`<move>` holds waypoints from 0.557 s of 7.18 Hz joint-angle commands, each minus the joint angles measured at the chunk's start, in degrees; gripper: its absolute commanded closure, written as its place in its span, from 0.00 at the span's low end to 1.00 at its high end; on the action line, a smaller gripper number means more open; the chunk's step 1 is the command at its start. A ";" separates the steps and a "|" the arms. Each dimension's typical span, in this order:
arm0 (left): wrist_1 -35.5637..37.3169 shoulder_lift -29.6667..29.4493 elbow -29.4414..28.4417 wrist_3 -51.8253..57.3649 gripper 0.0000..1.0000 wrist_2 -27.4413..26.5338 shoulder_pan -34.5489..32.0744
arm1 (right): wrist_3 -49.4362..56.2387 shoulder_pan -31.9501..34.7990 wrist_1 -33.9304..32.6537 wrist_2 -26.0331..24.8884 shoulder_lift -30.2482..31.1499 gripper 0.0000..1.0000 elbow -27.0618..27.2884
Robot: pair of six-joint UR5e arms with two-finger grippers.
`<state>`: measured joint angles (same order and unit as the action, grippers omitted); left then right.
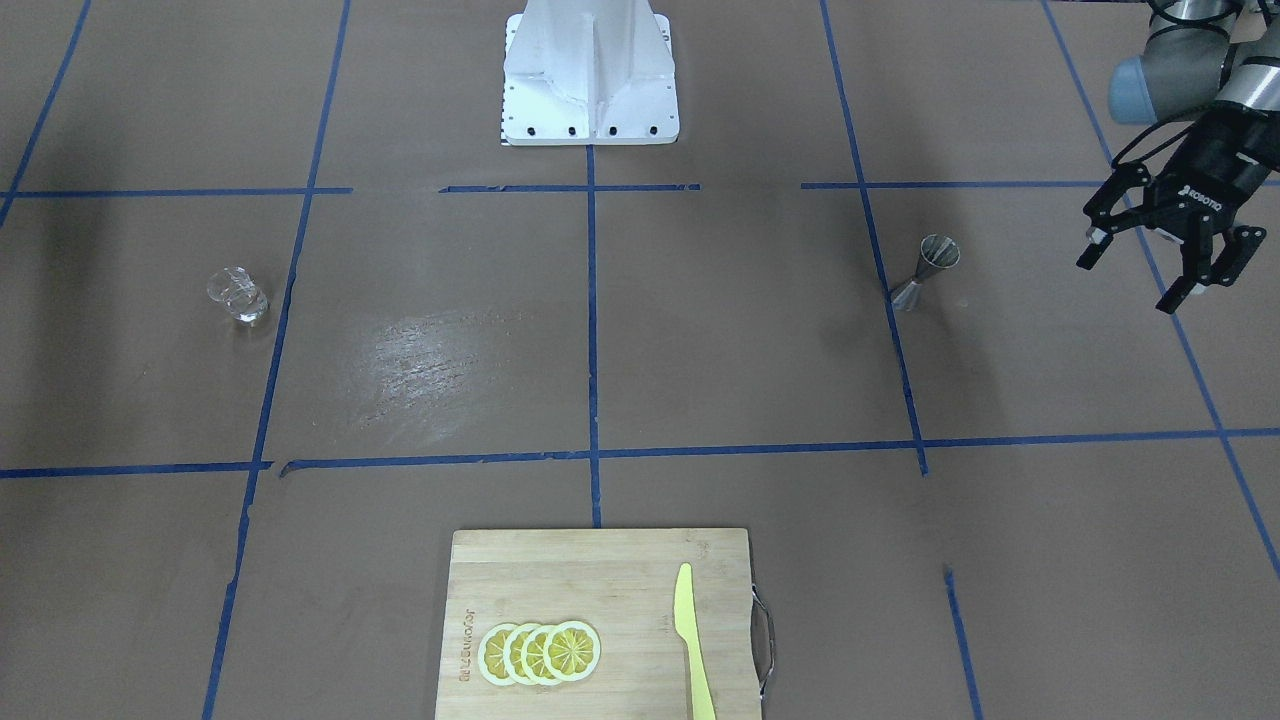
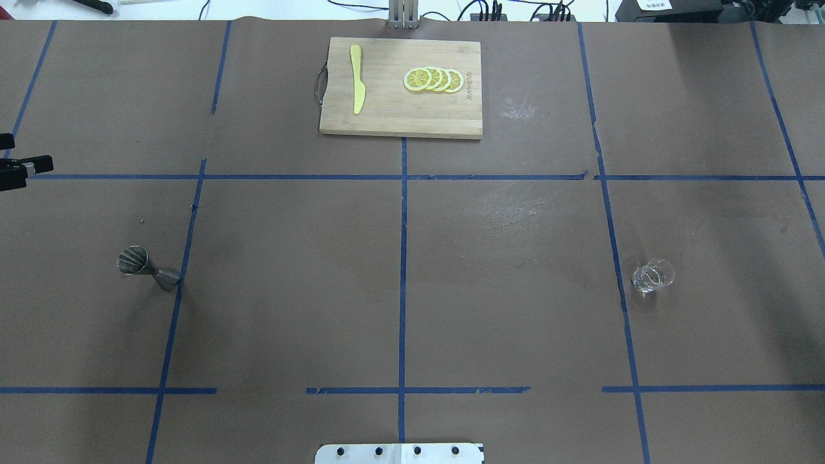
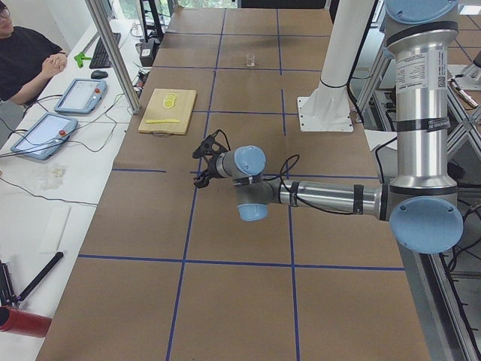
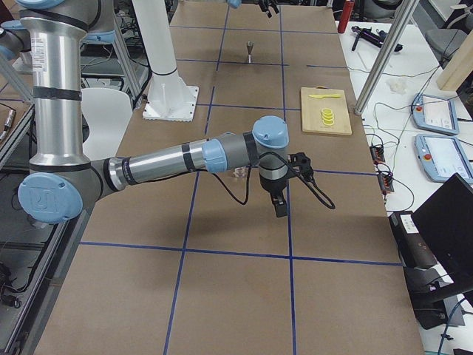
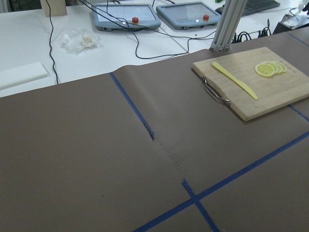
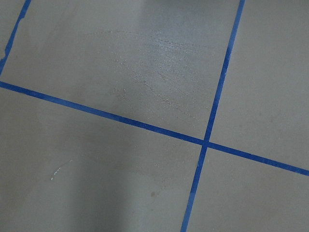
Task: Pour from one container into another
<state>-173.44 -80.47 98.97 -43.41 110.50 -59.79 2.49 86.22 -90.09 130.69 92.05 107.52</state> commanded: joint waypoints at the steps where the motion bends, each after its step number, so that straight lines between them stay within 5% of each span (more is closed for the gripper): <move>1: -5.23 3.91 2.72 -4.55 0.00 -11.65 8.42 | 0.05 0.09 0.00 0.00 0.06 0.00 -0.03; 4: -5.15 3.92 2.80 -8.53 0.00 -37.03 25.11 | 0.05 0.09 0.00 -0.09 0.24 0.00 -0.03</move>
<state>-178.55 -76.62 101.72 -51.12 83.61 -41.12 2.53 86.30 -90.09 130.64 92.17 107.49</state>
